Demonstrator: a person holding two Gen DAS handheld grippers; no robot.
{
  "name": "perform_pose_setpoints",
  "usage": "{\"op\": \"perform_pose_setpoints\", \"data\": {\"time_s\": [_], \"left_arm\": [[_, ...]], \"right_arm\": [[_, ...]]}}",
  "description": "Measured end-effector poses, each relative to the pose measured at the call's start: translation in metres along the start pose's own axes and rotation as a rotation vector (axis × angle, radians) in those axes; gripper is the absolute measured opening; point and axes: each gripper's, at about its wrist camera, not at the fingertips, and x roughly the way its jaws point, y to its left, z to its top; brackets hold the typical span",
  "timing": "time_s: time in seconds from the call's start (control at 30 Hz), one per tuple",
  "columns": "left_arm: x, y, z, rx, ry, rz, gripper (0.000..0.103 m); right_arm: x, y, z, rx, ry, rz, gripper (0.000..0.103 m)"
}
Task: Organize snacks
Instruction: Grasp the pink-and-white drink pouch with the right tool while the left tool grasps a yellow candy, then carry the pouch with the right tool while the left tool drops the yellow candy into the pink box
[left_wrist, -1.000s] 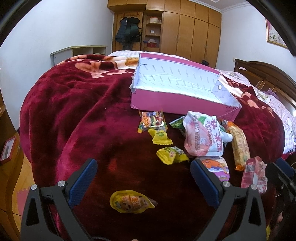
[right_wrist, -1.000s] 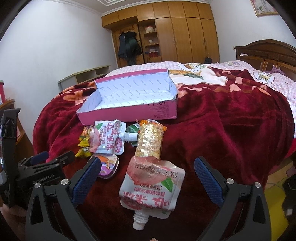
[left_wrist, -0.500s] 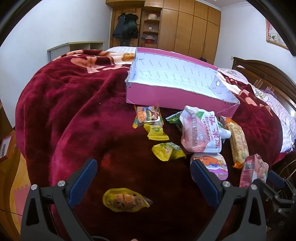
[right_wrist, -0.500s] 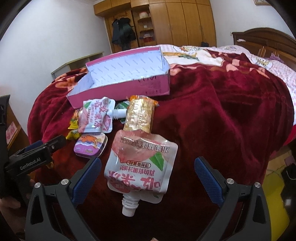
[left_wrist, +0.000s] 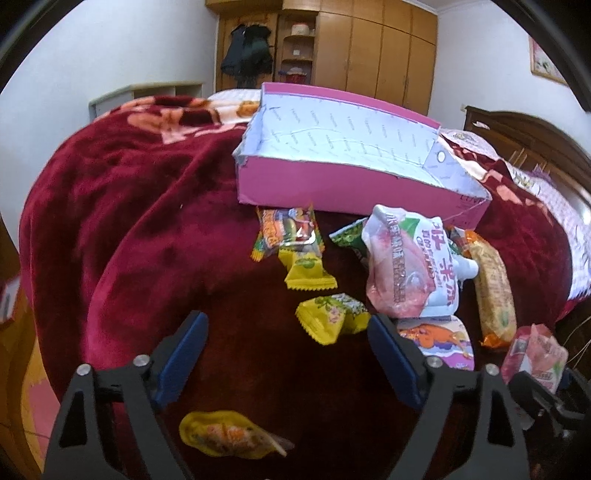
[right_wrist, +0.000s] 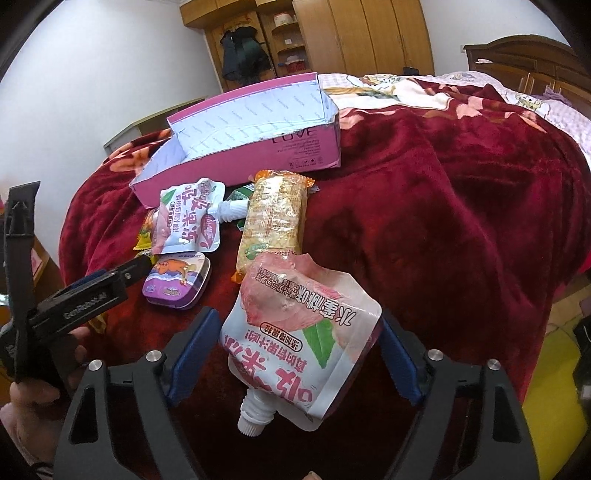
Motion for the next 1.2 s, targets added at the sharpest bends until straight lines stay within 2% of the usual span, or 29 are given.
{"op": "perform_pose_setpoints", "data": {"time_s": [0.13, 0.43, 0.57, 0.73, 0.9, 0.97, 1.0, 1.2], "left_arm": [[0.010, -0.012, -0.001, 0.044, -0.006, 0.003, 0.088], [0.024, -0.008, -0.003, 0.021, -0.002, -0.031, 0.096], [0.019, -0.009, -0.003, 0.023, -0.006, -0.036, 0.095], [0.008, -0.011, -0.003, 0.042, -0.032, -0.030, 0.071], [0.013, -0.012, -0.001, 0.060, -0.029, -0.023, 0.063], [0.013, -0.010, -0.001, 0.054, -0.029, -0.026, 0.053], [0.011, -0.009, -0.001, 0.052, -0.032, -0.026, 0.044], [0.001, 0.005, -0.001, 0.016, -0.017, -0.084, 0.041]], "right_arm": [[0.005, -0.002, -0.002, 0.009, 0.020, 0.006, 0.083], [0.011, -0.004, -0.004, 0.017, 0.051, 0.014, 0.083], [0.011, -0.004, -0.005, 0.016, 0.060, 0.017, 0.083], [0.012, -0.004, -0.005, 0.012, 0.066, 0.002, 0.080], [0.011, -0.007, -0.005, 0.019, 0.063, -0.006, 0.071], [0.010, -0.009, -0.006, 0.023, 0.062, -0.003, 0.070], [0.010, -0.009, -0.006, 0.026, 0.060, -0.002, 0.069], [0.007, -0.012, -0.005, 0.040, 0.047, -0.001, 0.063]]}}
